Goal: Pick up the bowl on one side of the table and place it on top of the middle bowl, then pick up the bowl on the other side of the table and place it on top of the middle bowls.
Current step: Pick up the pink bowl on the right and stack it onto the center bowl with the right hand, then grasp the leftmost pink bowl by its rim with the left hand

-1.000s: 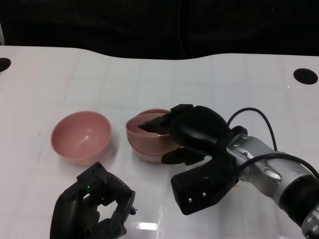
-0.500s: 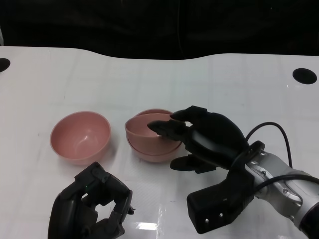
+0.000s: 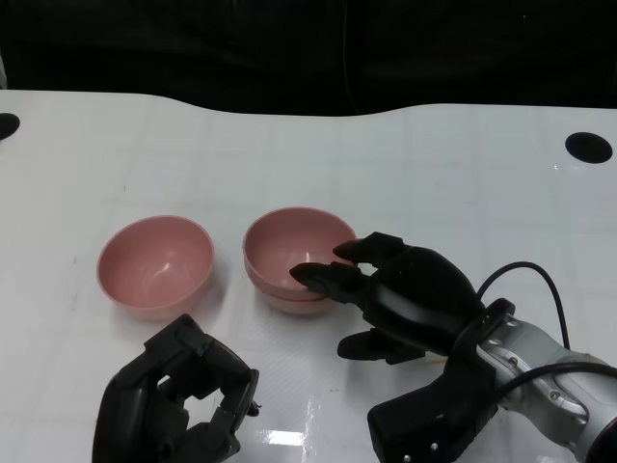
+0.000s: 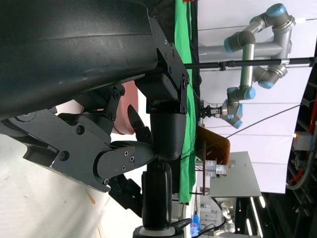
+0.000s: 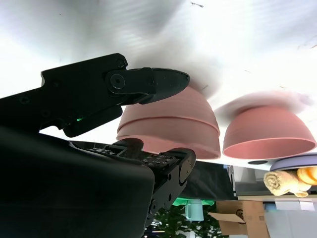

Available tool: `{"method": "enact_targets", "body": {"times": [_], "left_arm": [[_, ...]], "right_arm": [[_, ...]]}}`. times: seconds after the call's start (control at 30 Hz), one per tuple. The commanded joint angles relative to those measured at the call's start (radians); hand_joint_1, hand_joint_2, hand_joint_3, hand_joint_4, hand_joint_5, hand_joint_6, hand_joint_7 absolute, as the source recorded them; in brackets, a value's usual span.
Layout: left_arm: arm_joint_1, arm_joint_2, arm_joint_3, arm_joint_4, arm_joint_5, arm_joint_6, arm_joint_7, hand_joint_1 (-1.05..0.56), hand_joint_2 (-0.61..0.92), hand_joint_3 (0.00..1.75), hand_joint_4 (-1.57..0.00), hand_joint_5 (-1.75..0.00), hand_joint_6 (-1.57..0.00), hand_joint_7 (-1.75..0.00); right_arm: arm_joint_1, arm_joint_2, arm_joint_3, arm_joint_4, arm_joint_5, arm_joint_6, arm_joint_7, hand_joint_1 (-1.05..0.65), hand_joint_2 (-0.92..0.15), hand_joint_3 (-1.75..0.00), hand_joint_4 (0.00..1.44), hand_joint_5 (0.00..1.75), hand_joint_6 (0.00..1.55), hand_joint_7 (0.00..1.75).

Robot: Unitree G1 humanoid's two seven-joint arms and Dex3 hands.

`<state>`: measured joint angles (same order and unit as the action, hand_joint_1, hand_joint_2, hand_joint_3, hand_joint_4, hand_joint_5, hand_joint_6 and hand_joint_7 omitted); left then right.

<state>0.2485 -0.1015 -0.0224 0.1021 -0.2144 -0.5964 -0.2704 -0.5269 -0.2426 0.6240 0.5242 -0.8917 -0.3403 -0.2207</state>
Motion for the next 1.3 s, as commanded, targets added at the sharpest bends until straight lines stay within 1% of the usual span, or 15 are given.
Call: {"method": "enact_targets", "body": {"times": [0.03, 0.23, 0.33, 0.43, 0.6, 0.63, 0.67, 0.7, 0.8, 0.83, 0.93, 0.97, 1.03, 1.07, 1.3], "left_arm": [[0.005, 0.012, 0.005, -0.006, -0.016, 0.005, -0.005, -0.17, 0.69, 0.77, -0.76, -1.63, -0.75, -1.38], [0.005, 0.012, 0.003, -0.008, -0.02, 0.009, -0.007, -0.18, 0.71, 0.75, -0.76, -1.64, -0.75, -1.38], [0.002, 0.014, 0.004, -0.005, -0.021, 0.009, -0.009, -0.18, 0.71, 0.73, -0.76, -1.64, -0.75, -1.37], [0.002, 0.011, 0.002, -0.008, -0.015, 0.011, -0.002, -0.19, 0.71, 0.72, -0.76, -1.64, -0.75, -1.37], [0.004, 0.007, 0.005, -0.007, -0.002, 0.006, 0.008, -0.17, 0.73, 0.72, -0.77, -1.63, -0.76, -1.37], [0.005, 0.007, 0.005, -0.007, -0.003, 0.007, 0.008, -0.17, 0.73, 0.72, -0.77, -1.63, -0.75, -1.38], [0.005, 0.007, 0.006, -0.007, -0.004, 0.007, 0.007, -0.17, 0.73, 0.72, -0.77, -1.63, -0.75, -1.38], [0.006, 0.008, 0.007, -0.007, -0.005, 0.008, 0.006, -0.18, 0.73, 0.72, -0.77, -1.63, -0.75, -1.39], [0.006, 0.008, 0.008, -0.006, -0.005, 0.007, 0.006, -0.18, 0.73, 0.71, -0.76, -1.63, -0.75, -1.39], [0.004, 0.008, 0.009, -0.004, -0.008, 0.005, 0.004, -0.18, 0.73, 0.71, -0.76, -1.63, -0.75, -1.4], [0.001, 0.004, 0.012, 0.002, -0.009, -0.003, 0.007, -0.17, 0.72, 0.72, -0.77, -1.63, -0.75, -1.38], [0.0, 0.003, 0.013, 0.003, -0.005, -0.005, 0.009, -0.18, 0.72, 0.73, -0.77, -1.63, -0.76, -1.38], [-0.004, 0.005, 0.016, 0.006, -0.006, -0.008, 0.007, -0.18, 0.72, 0.73, -0.77, -1.63, -0.76, -1.38], [-0.007, 0.006, 0.019, 0.009, -0.008, -0.009, 0.004, -0.18, 0.71, 0.76, -0.75, -1.64, -0.75, -1.38], [-0.01, 0.006, 0.022, 0.012, -0.01, -0.01, 0.0, -0.18, 0.7, 0.8, -0.74, -1.65, -0.73, -1.4]], "right_arm": [[0.01, -0.002, -0.002, 0.011, 0.008, 0.002, 0.001, -0.71, -0.92, -0.36, 0.14, 0.31, 0.28, 0.0], [0.013, 0.01, -0.02, 0.029, 0.042, -0.039, -0.048, -0.68, -0.92, -0.32, 0.14, 0.33, 0.23, 0.0], [0.031, 0.017, -0.046, 0.008, 0.086, -0.063, -0.063, -0.65, -0.92, -0.32, 0.12, 0.33, 0.21, 0.0], [0.049, 0.015, -0.066, -0.019, 0.112, -0.066, -0.05, -0.62, -0.92, -0.33, 0.1, 0.33, 0.2, 0.0], [0.107, 0.008, -0.11, -0.069, 0.158, -0.104, -0.076, -0.57, -0.92, -0.31, 0.1, 0.37, 0.21, 0.0], [0.124, 0.004, -0.122, -0.085, 0.168, -0.115, -0.082, -0.56, -0.92, -0.3, 0.11, 0.39, 0.21, 0.01], [0.143, 0.0, -0.135, -0.104, 0.18, -0.124, -0.083, -0.55, -0.92, -0.31, 0.07, 0.49, 0.22, 0.01], [0.154, -0.002, -0.143, -0.116, 0.187, -0.128, -0.081, -0.54, -0.92, -0.31, 0.06, 0.54, 0.23, 0.01], [0.174, 0.0, -0.161, -0.135, 0.199, -0.137, -0.073, -0.54, -0.92, -0.29, 0.04, 0.64, 0.25, 0.02], [0.199, -0.007, -0.179, -0.15, 0.229, -0.165, -0.076, -0.53, -0.92, -0.28, 0.06, 0.67, 0.28, 0.04], [0.274, -0.021, -0.234, -0.193, 0.331, -0.247, -0.064, -0.5, -0.92, -0.22, 0.18, 0.78, 0.43, 0.11], [0.286, -0.022, -0.244, -0.2, 0.347, -0.26, -0.058, -0.49, -0.92, -0.2, 0.22, 0.8, 0.47, 0.13], [0.314, -0.03, -0.263, -0.223, 0.377, -0.289, -0.044, -0.48, -0.92, -0.19, 0.25, 0.82, 0.49, 0.15], [0.331, -0.034, -0.274, -0.237, 0.393, -0.305, -0.034, -0.46, -0.92, -0.18, 0.29, 0.85, 0.54, 0.17], [0.357, -0.025, -0.308, -0.257, 0.409, -0.329, 0.005, -0.44, -0.92, -0.17, 0.32, 0.89, 0.57, 0.19]]}}
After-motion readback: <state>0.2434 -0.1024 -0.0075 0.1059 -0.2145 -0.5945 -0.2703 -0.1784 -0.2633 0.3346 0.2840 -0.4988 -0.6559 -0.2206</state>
